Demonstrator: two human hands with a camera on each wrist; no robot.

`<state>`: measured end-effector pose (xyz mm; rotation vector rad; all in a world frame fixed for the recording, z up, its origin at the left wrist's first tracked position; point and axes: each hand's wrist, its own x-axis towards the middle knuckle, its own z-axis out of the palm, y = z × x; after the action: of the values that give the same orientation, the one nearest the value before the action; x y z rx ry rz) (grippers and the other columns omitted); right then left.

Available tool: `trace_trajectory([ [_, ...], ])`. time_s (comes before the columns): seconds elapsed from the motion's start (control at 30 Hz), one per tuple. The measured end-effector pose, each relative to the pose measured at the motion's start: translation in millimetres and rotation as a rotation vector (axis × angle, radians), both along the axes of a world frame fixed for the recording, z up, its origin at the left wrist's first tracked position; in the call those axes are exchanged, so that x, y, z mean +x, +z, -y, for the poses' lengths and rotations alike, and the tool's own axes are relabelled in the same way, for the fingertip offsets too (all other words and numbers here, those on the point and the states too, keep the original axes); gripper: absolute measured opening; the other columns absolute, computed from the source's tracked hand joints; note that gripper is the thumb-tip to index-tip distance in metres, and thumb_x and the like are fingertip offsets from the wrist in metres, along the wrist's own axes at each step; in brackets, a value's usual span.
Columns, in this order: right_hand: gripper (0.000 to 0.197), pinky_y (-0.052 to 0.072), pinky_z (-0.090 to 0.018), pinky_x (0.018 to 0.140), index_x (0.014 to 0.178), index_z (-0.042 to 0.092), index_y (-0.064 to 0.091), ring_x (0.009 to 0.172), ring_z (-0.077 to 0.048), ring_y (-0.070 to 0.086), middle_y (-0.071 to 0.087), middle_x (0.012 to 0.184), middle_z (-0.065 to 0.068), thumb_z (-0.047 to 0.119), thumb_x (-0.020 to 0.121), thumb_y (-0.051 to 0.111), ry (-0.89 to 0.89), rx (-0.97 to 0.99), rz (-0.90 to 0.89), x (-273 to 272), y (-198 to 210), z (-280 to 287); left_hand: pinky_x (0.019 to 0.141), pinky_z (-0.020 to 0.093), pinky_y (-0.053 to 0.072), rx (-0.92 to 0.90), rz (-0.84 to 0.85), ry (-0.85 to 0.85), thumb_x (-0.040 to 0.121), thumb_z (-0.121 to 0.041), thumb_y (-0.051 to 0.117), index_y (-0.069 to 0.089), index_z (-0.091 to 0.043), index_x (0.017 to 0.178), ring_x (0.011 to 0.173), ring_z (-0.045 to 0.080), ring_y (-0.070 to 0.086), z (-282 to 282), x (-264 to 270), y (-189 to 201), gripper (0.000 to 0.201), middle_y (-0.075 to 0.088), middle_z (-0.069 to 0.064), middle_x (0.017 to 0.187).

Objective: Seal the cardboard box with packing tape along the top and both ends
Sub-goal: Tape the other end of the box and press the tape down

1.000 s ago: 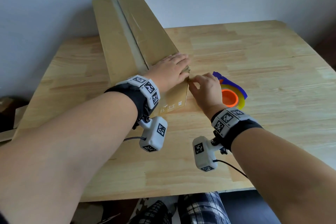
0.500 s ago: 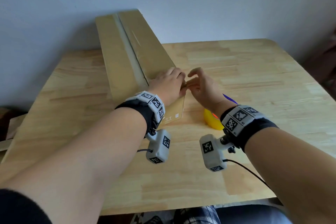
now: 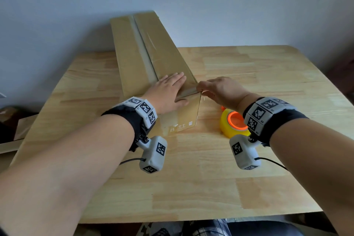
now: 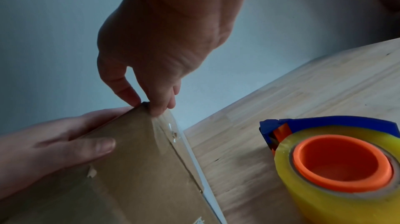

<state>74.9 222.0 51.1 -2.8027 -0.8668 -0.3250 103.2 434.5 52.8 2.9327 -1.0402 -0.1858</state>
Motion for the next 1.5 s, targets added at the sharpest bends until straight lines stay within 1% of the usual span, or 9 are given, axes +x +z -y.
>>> trace_trajectory([
  [0.47,0.025,0.049,-0.032,0.06,0.088,0.002,0.058,0.066,-0.027,0.064,0.067,0.076,-0.008,0.019,0.08,0.075,-0.161,0.305,-0.064,-2.8,-14.2,-16.5,0.116,0.027,-0.004,-0.05,-0.029,0.013,0.095,-0.05,0.037,0.003,-0.012,0.151,0.146,0.014,-0.004,2.1,-0.3,-2.8,0.076,-0.006,0.002,0.159],
  [0.7,0.054,0.056,-0.039,0.064,0.112,0.019,0.027,0.071,-0.034,0.067,0.068,0.086,-0.017,0.007,0.082,0.071,-0.138,0.304,-0.162,-10.4,-37.3,-16.5,0.115,0.025,-0.007,-0.032,-0.025,-0.004,0.096,-0.049,0.035,-0.001,-0.011,0.151,0.146,0.014,-0.006,0.3,0.1,-3.2,0.076,-0.008,0.003,0.159],
  [0.8,0.046,0.045,-0.028,0.059,0.116,0.0,0.043,0.07,-0.034,0.067,0.07,0.083,-0.017,0.012,0.082,0.071,-0.167,0.264,-0.193,-0.7,-27.0,-14.8,0.115,0.025,-0.006,-0.037,-0.027,-0.001,0.096,-0.049,0.036,0.0,-0.011,0.151,0.146,0.014,-0.005,-0.2,0.3,-3.3,0.076,-0.007,0.003,0.159],
  [0.93,0.049,0.051,-0.03,0.072,0.122,0.006,0.048,0.077,-0.023,0.068,0.073,0.086,-0.01,0.018,0.081,0.073,-0.366,0.522,-0.338,-6.3,-28.3,-16.7,0.115,0.025,-0.006,-0.022,-0.031,-0.004,0.096,-0.049,0.035,-0.002,-0.011,0.151,0.146,0.013,-0.006,0.6,0.3,-3.9,0.076,-0.008,0.003,0.159],
  [1.07,0.031,0.053,-0.037,0.082,0.103,0.004,0.069,0.082,-0.023,0.068,0.073,0.085,-0.01,0.031,0.092,0.057,-0.47,0.57,-0.439,-14.6,-31.8,-23.1,0.116,0.027,-0.004,-0.012,-0.023,-0.004,0.096,-0.05,0.033,-0.002,-0.01,0.15,0.146,0.014,-0.006,0.8,1.5,-4.9,0.076,-0.008,0.004,0.159],
  [1.17,0.054,0.053,-0.041,0.083,0.093,0.004,0.064,0.084,-0.025,0.068,0.069,0.086,-0.011,0.049,0.097,0.035,-0.538,0.605,-0.609,-23.1,-35.7,-41.0,0.118,0.028,-0.003,0.013,-0.031,0.005,0.096,-0.052,0.029,-0.003,-0.011,0.15,0.146,0.014,-0.007,2.4,1.7,-7.2,0.075,-0.01,0.004,0.159],
  [1.27,0.071,0.049,-0.046,0.092,0.111,0.008,0.059,0.103,-0.027,0.06,0.063,0.109,-0.011,0.067,0.09,0.023,-0.659,0.859,-0.784,-24.0,-33.9,-59.9,0.118,0.028,-0.004,0.02,-0.044,0.025,0.097,-0.051,0.026,-0.004,-0.013,0.15,0.146,0.014,-0.008,2.6,2.0,-7.1,0.072,-0.011,0.003,0.159],
  [1.4,0.061,0.052,-0.041,0.083,0.131,0.004,0.046,0.105,-0.027,0.054,0.054,0.12,-0.012,0.051,0.098,0.025,-0.751,0.869,-0.939,-10.1,-8.5,-69.0,0.115,0.024,-0.008,0.022,-0.107,-0.059,0.099,-0.03,0.038,-0.004,-0.011,0.15,0.146,0.014,-0.009,-4.1,-3.4,2.4,0.068,-0.011,0.005,0.158],
  [1.5,0.05,0.046,-0.049,0.099,0.127,-0.004,0.049,0.094,-0.026,0.051,0.052,0.102,-0.012,0.036,0.102,0.031,-0.689,0.834,-0.897,-5.4,2.7,-65.7,0.113,0.023,-0.012,0.049,-0.135,-0.122,0.1,-0.024,0.039,-0.009,-0.013,0.149,0.145,0.012,-0.013,-31.2,-12.2,6.3,0.07,-0.016,0.002,0.157],
])
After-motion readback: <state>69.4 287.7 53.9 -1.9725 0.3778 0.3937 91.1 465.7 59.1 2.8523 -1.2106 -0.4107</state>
